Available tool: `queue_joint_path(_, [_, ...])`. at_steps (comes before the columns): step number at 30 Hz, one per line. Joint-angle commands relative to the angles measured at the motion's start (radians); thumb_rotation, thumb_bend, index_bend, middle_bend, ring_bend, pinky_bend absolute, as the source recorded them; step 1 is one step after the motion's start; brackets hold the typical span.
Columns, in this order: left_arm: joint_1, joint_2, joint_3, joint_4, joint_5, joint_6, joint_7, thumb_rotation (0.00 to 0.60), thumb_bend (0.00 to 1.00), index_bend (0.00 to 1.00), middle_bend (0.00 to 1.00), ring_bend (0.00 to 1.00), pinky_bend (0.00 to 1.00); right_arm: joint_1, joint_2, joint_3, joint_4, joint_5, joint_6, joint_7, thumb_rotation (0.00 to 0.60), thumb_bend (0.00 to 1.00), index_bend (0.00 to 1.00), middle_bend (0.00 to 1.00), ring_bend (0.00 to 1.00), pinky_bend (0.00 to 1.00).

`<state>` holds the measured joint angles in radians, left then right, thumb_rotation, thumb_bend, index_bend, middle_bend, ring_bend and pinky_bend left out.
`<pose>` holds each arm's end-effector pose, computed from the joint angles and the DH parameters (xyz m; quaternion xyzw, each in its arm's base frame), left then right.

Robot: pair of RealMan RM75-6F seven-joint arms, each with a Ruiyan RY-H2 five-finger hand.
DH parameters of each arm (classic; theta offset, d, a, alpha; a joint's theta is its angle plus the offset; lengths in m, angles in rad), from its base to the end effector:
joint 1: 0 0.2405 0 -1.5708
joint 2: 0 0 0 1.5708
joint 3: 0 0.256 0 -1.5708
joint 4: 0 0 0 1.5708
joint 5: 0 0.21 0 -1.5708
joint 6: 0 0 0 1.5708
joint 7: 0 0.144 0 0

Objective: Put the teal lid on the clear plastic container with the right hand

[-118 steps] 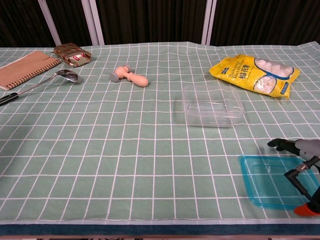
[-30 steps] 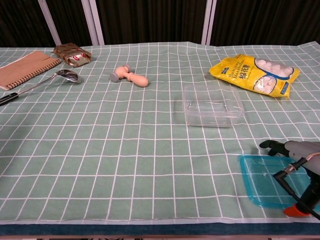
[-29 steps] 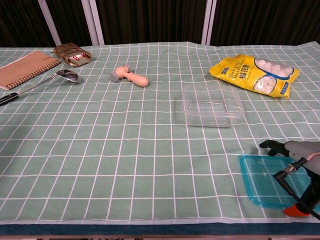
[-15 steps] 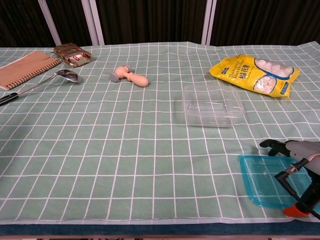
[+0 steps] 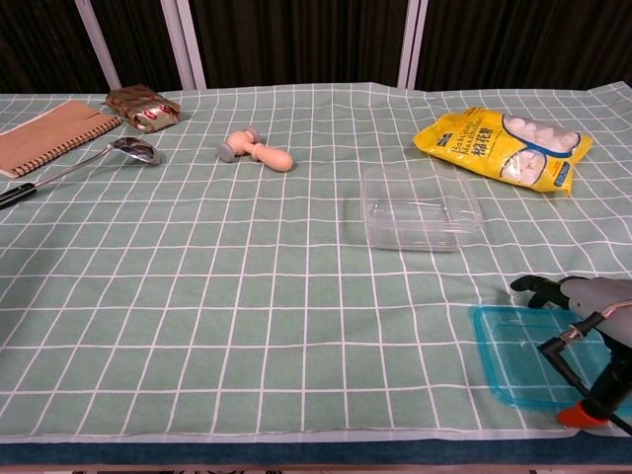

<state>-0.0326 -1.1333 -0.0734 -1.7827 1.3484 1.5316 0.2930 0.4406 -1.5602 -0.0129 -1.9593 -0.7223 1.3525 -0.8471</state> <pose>-0.3012 0.1658 0.1557 -0.5543 -0.3933 -0.3221 0.6590 -0.2015 -0.1940 -0.0210 0.6827 -0.5233 0.1701 0.4808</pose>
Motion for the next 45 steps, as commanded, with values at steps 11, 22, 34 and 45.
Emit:
queue_joint_path(11, [-0.001,0.002,0.001,-0.003,-0.004,-0.003,0.002,0.6,0.32,0.11,0.0,0.0,0.0,-0.014,0.015,-0.007,0.0,-0.061,0.002,0.054,0.6,0.19,0.0,0.41,0.08,0.0])
queue_joint_path(22, [-0.001,0.002,0.0,-0.004,-0.008,-0.004,0.002,0.6,0.32,0.11,0.0,0.0,0.0,-0.022,0.032,-0.015,-0.009,-0.09,0.0,0.071,0.6,0.19,0.0,0.42,0.09,0.0])
queue_joint_path(34, [-0.001,0.002,0.0,-0.004,-0.009,-0.003,0.003,0.6,0.32,0.11,0.0,0.0,0.0,-0.028,0.039,-0.019,-0.008,-0.124,0.005,0.075,0.6,0.19,0.0,0.42,0.09,0.0])
queue_joint_path(45, [0.0,0.0,-0.002,-0.001,-0.006,0.002,0.002,0.6,0.32,0.11,0.0,0.0,0.0,-0.029,0.067,-0.014,-0.035,-0.147,0.009,0.072,0.6,0.19,0.0,0.43,0.09,0.0])
